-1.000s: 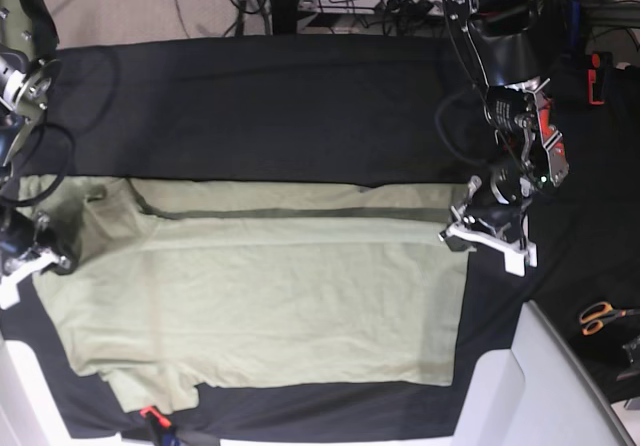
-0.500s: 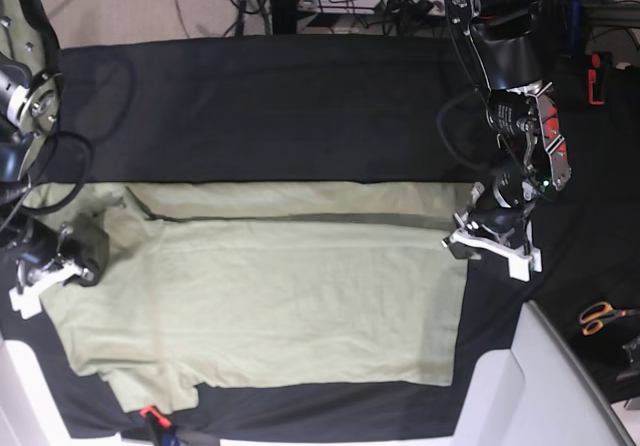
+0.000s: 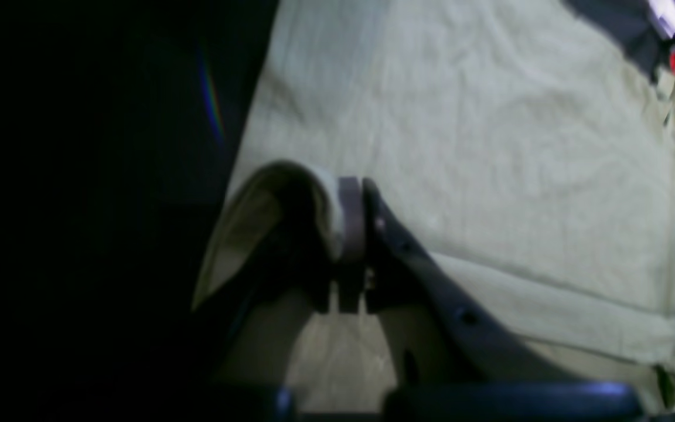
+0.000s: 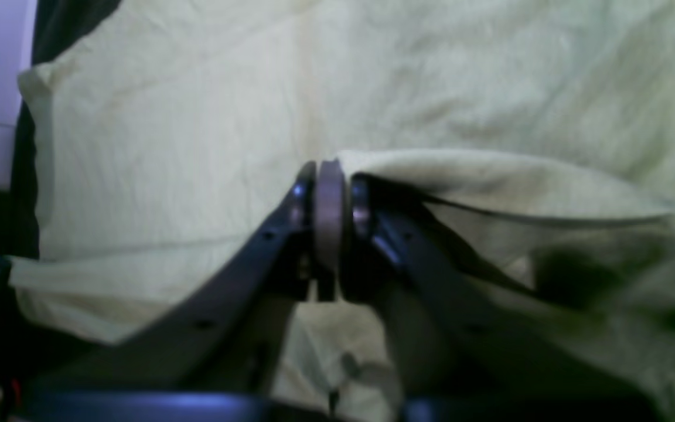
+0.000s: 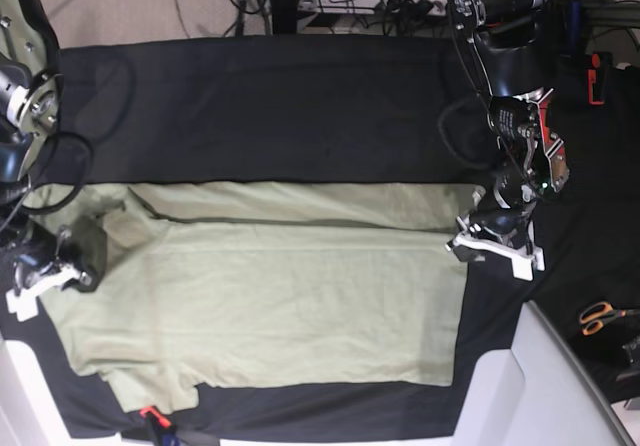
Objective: Fold the T-shirt properly
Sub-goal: 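Open both grippers and release the folded edge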
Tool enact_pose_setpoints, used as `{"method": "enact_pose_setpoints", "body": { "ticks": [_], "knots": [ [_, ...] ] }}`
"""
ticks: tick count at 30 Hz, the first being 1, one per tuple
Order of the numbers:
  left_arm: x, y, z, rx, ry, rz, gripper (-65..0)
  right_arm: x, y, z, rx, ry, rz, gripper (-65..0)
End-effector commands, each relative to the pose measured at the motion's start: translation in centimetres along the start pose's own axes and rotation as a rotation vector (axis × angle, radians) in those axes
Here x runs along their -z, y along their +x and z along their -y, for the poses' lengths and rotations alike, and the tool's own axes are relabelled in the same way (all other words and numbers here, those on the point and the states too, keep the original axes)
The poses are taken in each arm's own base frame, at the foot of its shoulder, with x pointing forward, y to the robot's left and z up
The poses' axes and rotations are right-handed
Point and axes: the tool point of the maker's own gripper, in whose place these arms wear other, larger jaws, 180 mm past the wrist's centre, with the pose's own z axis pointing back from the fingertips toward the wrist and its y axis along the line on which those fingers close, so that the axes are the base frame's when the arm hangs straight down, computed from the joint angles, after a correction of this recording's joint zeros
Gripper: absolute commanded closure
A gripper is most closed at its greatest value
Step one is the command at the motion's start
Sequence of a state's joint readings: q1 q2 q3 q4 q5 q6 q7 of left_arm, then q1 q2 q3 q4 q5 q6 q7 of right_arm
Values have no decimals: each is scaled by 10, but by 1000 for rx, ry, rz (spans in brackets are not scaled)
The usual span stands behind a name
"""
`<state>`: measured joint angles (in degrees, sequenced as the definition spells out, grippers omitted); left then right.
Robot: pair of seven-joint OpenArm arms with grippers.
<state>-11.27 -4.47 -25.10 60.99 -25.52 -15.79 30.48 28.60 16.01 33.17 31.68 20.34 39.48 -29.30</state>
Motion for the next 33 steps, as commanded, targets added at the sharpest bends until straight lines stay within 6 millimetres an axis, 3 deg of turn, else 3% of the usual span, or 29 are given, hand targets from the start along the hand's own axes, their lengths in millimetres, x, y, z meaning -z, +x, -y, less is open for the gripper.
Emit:
{"method": "enact_pose_setpoints", "body": {
  "ticks": [1, 4, 6, 9, 11, 14, 19, 22, 25, 28, 33],
  "knots": [
    [0, 27, 6, 8, -18, 77, -44, -6, 34, -2, -14, 10, 95, -147],
    [-1, 35, 6, 8, -19, 119, -342, -8, 37, 1, -10, 6, 132, -339],
    [-3, 43, 6, 7, -19, 154, -490, -9, 39, 1, -11, 5, 148, -434],
    [-6, 56, 10, 11, -28, 185, -634, -29, 57, 12, 19, -8, 244, -458],
    [-17, 63, 2, 45, -15, 204, -650, -49, 63, 25, 60, -24, 296, -458],
    [-39, 59, -9, 121, 5, 213, -650, -84, 49, 54, 143, -74, 315, -458],
    [-93, 52, -22, 275, 39, 232, -650, -122, -8, 91, 348, -185, 345, -416],
    [-100, 39, -31, 288, 54, 202, -650, -119, -30, 93, 405, -207, 333, -419],
    [-97, 26, -39, 269, 67, 168, -650, -104, -51, 91, 468, -183, 287, -420],
    [-94, 18, -45, 253, 77, 146, -650, -87, -56, 91, 541, -161, 314, -420],
    [-94, 15, -47, 250, 80, 139, -650, -82, -71, 112, 635, -194, 349, -419]
  ]
}}
